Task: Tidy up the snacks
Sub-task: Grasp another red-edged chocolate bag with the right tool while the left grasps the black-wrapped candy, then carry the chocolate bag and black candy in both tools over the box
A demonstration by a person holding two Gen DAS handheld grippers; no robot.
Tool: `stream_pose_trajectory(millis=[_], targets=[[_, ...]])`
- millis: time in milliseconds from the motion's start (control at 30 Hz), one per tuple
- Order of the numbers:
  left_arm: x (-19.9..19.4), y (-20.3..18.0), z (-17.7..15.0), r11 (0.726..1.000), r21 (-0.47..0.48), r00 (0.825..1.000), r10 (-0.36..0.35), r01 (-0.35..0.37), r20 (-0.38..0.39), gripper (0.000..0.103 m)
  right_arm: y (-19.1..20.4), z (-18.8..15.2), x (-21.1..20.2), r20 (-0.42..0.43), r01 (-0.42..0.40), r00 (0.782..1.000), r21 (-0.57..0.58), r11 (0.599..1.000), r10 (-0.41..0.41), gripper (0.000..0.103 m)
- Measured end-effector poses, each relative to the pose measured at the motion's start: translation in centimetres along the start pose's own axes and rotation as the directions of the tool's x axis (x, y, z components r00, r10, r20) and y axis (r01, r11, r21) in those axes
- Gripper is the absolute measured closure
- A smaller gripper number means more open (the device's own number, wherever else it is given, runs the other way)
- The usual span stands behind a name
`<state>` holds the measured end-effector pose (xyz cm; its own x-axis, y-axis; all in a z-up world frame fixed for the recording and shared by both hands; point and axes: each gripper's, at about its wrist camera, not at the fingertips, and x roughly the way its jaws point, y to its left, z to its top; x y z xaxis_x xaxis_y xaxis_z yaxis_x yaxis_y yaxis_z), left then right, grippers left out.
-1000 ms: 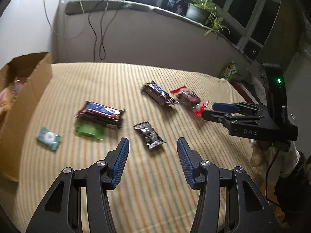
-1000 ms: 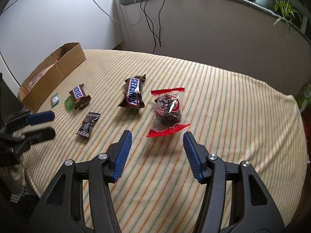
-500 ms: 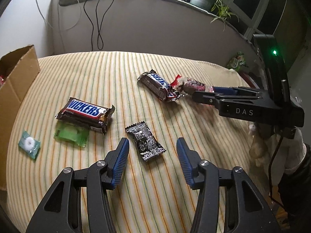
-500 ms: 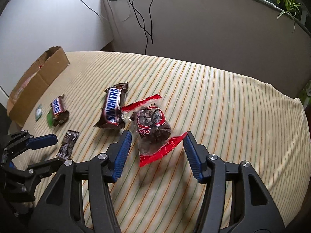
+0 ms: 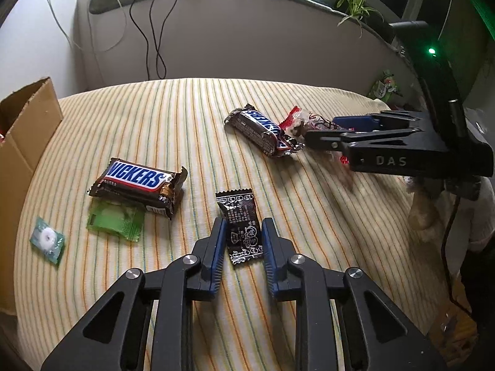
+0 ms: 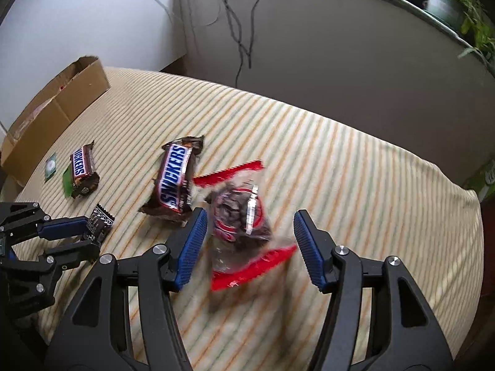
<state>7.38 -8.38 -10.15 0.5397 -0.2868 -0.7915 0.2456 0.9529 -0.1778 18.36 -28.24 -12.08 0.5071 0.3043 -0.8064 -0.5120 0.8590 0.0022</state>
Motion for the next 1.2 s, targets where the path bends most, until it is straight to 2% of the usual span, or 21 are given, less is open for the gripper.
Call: stream_pose_trajectory(millis=[67,100,367,533,700,967,1200], targets=[[0.1,-0.1,0.1,1.0,0.002,1.0,-0.001,0.001,0.0,0.081,0.5,0.1,0.4,-0.014,0.013,1.0,-0.023,1.0,-0.013,0.045],[0.1,-0.1,0.1,1.0,0.0,1.0,-0.003,0.003,0.001,0.081,0.8,0.0,0.6,-0.017,0.019,1.0,-0.033,0.999,-0.019,0.052],[-0.9,0.5,0.0,1.0,-0.008,0.999,-0.026,0.027,0.019,0.081,0.5,0.1,-0.3,-0.016,0.002,1.0,-0.009,1.0,-0.002,0.053],[-2.2,1.0,-0.2,0.999,-0.019,0.998,-0.037,0.038,0.041,0.082,0.5,0.6,-1.9,0.022,-0.006,1.0,0.019,1.0,0.006,0.053],[-4.5,2.2,-0.3,0.998,-0.04,0.995,-0.035,0.039,0.089,0.082,1.7,1.3,-3.8,0.06,-0.014,0.998,-0.002,1.0,0.014,0.053],[-8.4,4.5,-0.7,0.996,-0.082,0.985,-0.005,0.019,0.17,0.082,5.3,3.2,-5.9,0.112,-0.057,0.992,-0.062,0.996,0.064,0.053],[-10.8,8.1,-0.6,0.989,-0.143,0.971,0.062,-0.03,0.229,0.082,9.0,5.6,-6.1,0.136,-0.1,0.984,-0.108,0.989,0.114,0.053]])
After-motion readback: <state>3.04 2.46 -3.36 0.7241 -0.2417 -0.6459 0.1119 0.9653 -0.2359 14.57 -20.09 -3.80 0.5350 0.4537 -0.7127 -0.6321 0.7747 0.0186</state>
